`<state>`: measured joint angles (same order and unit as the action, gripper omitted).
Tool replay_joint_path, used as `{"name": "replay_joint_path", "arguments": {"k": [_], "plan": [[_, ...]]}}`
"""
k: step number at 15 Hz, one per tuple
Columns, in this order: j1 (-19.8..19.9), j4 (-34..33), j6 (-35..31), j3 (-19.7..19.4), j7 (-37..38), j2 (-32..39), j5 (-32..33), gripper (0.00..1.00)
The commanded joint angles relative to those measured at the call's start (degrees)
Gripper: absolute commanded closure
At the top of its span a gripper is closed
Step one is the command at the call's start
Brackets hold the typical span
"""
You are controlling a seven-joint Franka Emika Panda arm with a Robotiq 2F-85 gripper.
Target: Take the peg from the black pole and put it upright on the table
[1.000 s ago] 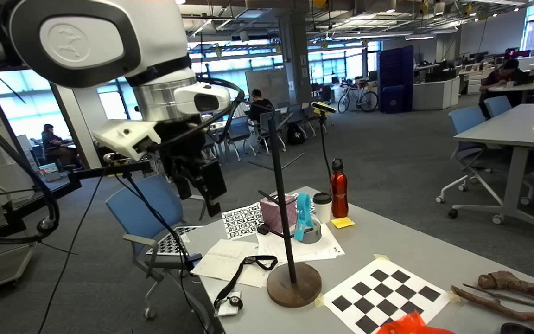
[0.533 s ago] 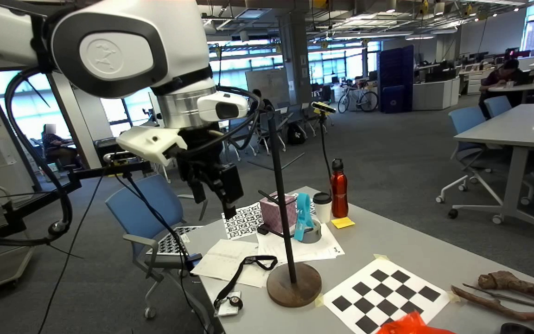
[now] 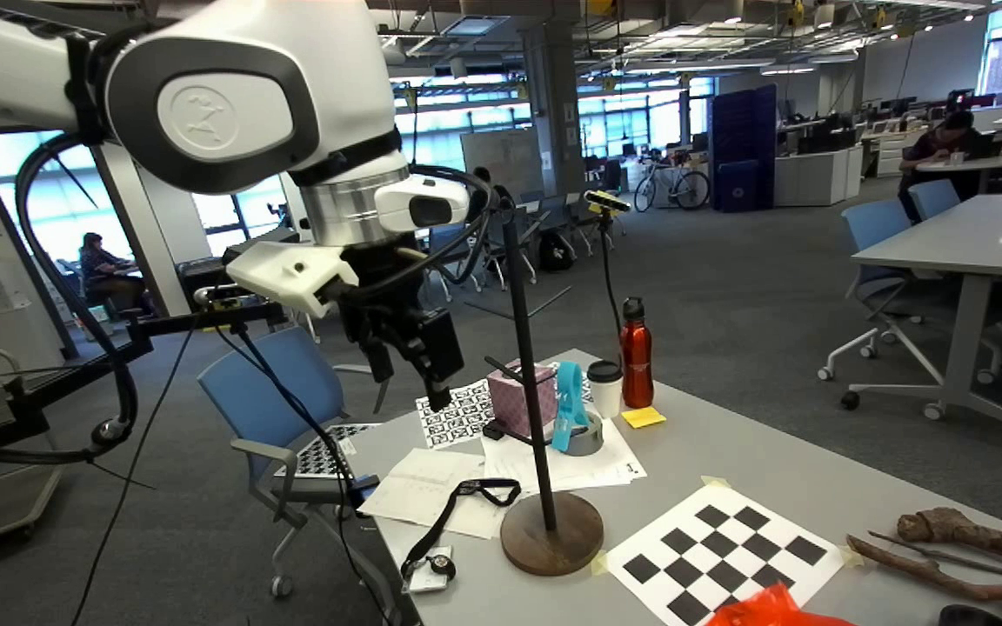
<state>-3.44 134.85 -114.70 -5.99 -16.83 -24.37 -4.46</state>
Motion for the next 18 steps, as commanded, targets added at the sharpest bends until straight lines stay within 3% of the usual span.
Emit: {"name": "replay_joint_path", "arguments": {"k": [1, 9, 14, 18], "plan": [[0.7, 1.9, -6.4, 1.0, -0.6, 1.5, 0.9, 0.00], [0.8, 1.0, -16.2, 0.7, -2.4, 8.1, 3.7, 0.00], [0.3, -0.5, -21.6, 0.2, -4.9, 11.4, 1.6, 0.00], [0.7, 0.3, -22.3, 1.0, -3.2, 10.8, 2.0, 0.00]]}}
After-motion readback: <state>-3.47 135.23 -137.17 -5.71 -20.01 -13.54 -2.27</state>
